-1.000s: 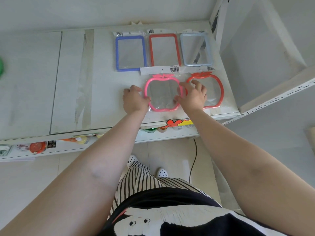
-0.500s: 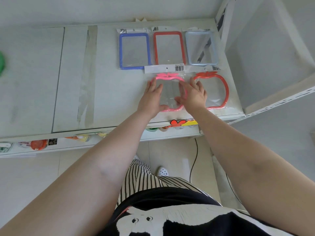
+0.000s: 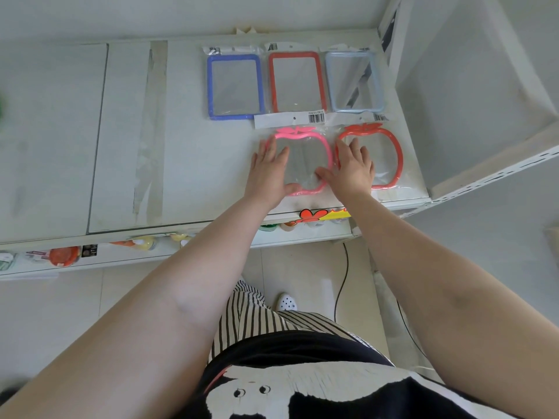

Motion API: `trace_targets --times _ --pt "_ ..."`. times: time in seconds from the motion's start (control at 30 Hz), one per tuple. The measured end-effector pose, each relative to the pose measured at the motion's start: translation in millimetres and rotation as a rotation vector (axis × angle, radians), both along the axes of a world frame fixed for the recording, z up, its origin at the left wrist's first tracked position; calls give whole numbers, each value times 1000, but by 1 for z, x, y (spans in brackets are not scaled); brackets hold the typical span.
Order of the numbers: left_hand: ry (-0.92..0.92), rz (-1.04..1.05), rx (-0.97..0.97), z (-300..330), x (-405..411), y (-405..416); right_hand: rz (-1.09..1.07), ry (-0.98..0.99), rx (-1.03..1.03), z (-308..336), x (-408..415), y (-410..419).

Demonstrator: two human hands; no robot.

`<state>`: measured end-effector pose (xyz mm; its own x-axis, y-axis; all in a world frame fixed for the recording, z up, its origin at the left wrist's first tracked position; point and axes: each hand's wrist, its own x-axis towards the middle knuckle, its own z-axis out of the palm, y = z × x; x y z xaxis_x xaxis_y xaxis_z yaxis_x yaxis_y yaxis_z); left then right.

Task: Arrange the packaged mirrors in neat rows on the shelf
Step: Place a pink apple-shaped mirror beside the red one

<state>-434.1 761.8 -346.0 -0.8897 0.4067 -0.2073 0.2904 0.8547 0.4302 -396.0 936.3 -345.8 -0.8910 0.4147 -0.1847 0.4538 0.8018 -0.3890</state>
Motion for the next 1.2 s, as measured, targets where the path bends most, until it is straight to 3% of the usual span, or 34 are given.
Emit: trace_targets --times 0.1,0.2,0.63,0.73,0.87,1.0,1.1,1.2 --pt "61 -5 -26 4 -1 4 -105 31 28 3 4 7" --pt "4 -55 -60 8 0 18 -170 -116 64 2 9 18" --pt "-19 -83 -149 2 2 34 -128 -177 72 -1 12 25" --pt "5 -62 -135 5 2 33 -159 -140 55 3 11 23" --pt "88 21 -39 13 -1 21 -157 70 73 12 9 12" --pt "147 166 57 31 0 -18 -5 152 -10 25 -1 -15" --pt "104 281 24 41 3 -62 176 124 -109 39 -12 -50" --pt "67 309 -49 52 4 -103 382 86 -67 49 -19 -88"
